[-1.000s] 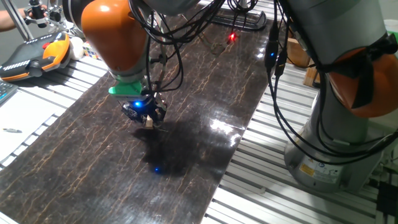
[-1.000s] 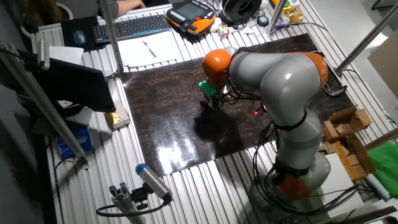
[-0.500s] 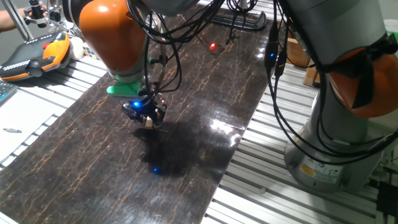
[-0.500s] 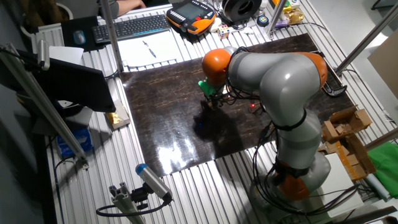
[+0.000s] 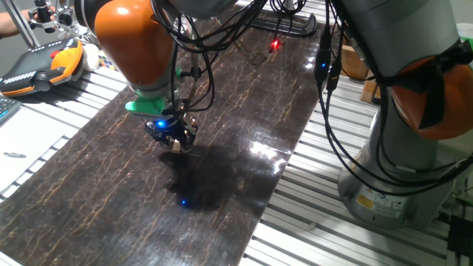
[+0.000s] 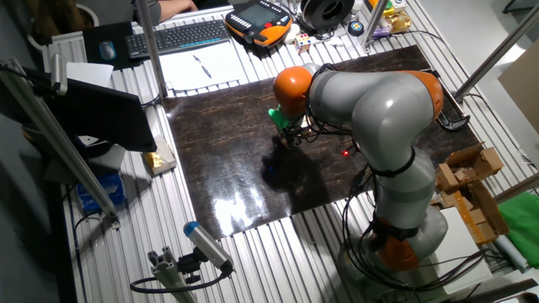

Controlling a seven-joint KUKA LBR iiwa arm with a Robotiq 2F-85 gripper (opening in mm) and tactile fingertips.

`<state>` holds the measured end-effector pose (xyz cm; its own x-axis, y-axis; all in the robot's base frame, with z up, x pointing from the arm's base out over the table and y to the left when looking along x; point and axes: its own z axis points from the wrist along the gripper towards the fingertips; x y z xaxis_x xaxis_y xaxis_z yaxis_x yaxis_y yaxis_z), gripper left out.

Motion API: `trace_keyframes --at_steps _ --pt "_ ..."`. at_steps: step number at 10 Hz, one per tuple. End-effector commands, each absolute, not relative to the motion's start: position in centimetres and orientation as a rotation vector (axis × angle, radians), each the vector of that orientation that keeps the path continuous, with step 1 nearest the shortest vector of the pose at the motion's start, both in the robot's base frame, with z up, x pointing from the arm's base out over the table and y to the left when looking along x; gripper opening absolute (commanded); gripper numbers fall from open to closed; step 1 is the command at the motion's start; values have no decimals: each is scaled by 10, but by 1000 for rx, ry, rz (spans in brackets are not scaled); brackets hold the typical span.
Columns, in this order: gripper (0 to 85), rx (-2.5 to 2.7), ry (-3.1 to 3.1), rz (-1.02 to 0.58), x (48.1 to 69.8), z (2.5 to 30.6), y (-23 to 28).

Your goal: Play Jenga

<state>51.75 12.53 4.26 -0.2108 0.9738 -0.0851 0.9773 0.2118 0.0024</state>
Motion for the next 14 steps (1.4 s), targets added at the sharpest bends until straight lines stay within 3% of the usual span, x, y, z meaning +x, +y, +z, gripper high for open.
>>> trace_keyframes --at_steps 1,14 --pt "247 1940 2381 -80 518 43 126" --pt "253 2036 2295 -58 513 46 142"
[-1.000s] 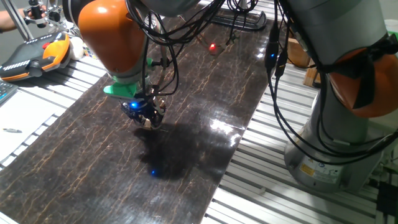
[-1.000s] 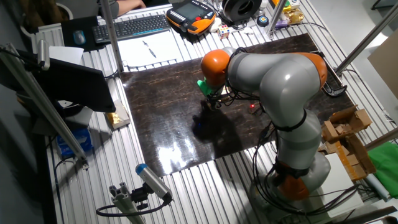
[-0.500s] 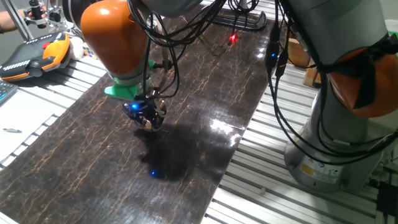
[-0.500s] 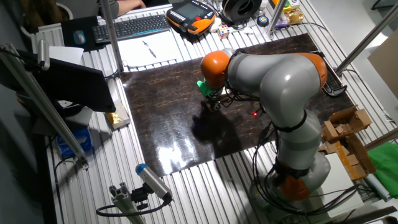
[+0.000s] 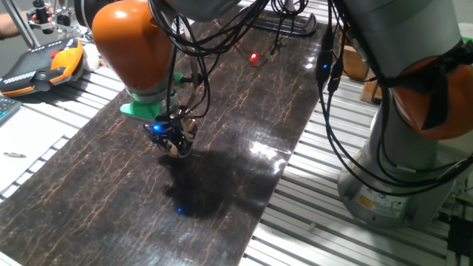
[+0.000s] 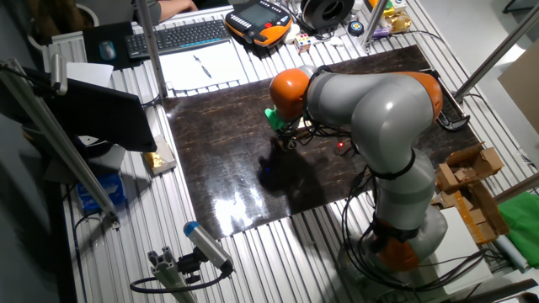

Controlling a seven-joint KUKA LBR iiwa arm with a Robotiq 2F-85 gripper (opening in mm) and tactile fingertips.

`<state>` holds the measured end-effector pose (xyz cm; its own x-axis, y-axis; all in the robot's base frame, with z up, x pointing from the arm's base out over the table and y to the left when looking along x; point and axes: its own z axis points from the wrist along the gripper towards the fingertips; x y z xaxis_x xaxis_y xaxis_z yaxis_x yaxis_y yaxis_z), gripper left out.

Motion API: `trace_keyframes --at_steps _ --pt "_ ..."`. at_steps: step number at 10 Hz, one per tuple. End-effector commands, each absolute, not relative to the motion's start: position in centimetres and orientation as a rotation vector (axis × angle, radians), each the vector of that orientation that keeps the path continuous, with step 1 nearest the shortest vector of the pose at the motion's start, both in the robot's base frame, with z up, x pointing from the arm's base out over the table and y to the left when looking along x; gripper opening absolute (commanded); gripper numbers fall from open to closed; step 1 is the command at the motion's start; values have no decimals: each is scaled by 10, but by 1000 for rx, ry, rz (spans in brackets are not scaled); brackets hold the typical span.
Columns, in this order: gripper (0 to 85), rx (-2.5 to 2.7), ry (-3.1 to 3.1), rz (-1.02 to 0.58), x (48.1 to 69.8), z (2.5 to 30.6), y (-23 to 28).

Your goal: Play Jenga

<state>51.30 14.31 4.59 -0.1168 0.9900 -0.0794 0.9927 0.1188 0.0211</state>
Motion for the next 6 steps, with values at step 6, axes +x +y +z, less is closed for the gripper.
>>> trace_keyframes --at_steps 6 --pt "353 2074 2254 -32 513 48 162"
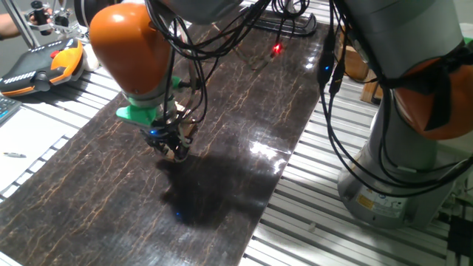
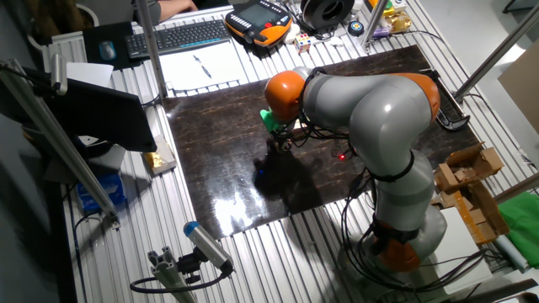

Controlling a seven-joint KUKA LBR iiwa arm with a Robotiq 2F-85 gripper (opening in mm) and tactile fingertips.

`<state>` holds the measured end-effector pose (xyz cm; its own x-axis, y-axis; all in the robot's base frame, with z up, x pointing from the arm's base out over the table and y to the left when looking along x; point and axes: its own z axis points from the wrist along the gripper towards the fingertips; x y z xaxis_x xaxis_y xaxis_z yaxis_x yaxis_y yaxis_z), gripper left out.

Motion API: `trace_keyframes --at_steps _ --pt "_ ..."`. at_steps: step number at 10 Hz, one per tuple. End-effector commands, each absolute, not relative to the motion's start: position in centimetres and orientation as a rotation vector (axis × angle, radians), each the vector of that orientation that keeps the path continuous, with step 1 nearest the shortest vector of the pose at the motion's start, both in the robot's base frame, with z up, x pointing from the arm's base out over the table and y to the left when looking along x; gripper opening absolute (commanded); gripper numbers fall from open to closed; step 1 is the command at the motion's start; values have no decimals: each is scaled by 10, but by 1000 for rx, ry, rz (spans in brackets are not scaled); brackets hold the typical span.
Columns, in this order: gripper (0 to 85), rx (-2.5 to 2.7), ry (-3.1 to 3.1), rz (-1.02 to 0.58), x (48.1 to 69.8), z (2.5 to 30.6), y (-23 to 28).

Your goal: Play Jenga

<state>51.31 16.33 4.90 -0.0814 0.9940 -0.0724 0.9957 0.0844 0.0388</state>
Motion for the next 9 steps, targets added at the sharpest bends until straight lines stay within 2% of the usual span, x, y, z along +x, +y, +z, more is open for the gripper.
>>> trace_keyframes --at_steps 1,5,9 --pt "357 2073 2253 -31 513 50 166" --pt "370 1974 2343 -13 514 67 176" --pt "287 1700 2558 -16 513 81 179"
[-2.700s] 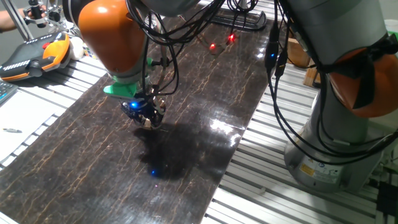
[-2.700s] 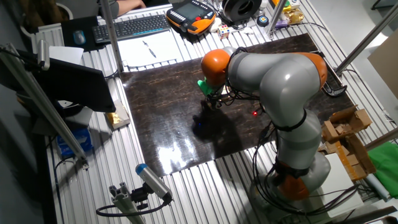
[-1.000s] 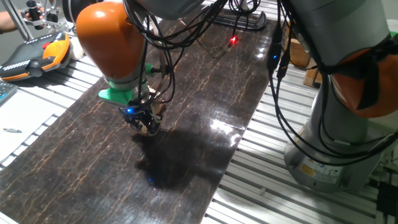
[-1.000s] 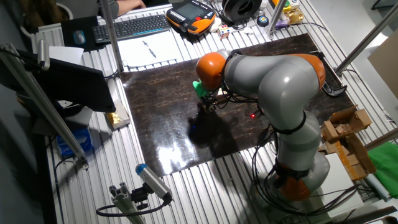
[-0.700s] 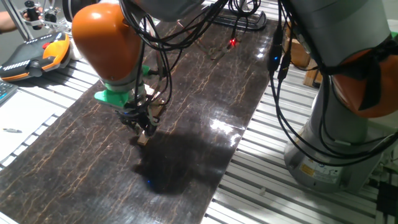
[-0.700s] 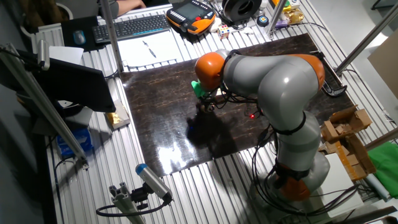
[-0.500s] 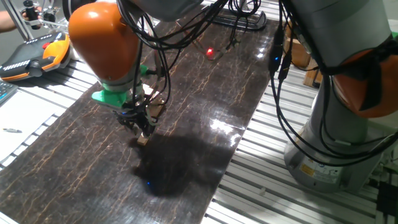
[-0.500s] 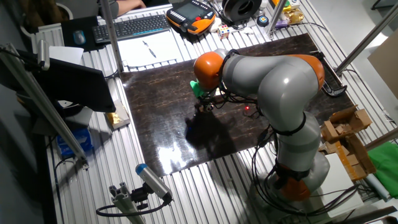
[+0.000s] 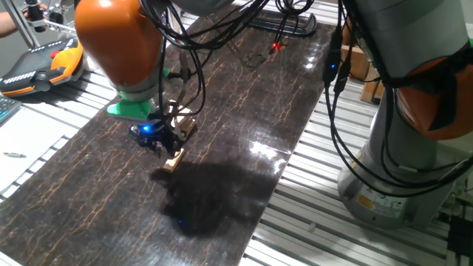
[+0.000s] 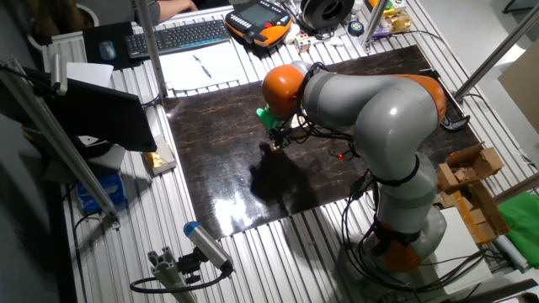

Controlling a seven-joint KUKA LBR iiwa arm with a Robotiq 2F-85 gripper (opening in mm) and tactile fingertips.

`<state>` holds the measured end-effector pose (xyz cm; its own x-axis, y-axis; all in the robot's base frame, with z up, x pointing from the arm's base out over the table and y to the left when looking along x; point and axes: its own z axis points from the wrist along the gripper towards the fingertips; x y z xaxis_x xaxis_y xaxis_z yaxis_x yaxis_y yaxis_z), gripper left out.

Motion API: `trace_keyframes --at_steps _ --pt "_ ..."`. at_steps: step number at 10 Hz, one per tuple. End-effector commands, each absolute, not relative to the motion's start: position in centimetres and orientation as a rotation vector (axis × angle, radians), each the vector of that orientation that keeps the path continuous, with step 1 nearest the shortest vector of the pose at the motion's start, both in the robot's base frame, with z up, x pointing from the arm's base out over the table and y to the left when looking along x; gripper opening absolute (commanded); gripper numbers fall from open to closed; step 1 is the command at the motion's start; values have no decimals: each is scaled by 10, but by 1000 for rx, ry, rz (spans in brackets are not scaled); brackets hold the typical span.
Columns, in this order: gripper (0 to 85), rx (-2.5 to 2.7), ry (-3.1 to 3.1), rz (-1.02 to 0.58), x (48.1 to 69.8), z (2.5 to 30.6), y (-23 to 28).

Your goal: Play Jenga

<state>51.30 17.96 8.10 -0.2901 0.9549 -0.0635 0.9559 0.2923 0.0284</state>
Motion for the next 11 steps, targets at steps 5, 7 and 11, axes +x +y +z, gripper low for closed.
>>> trace_keyframes --at_steps 5,7,11 --pt "43 1240 2870 -61 518 107 203" --pt "7 995 2991 -24 520 112 202" --pt "7 465 3159 -72 520 119 200"
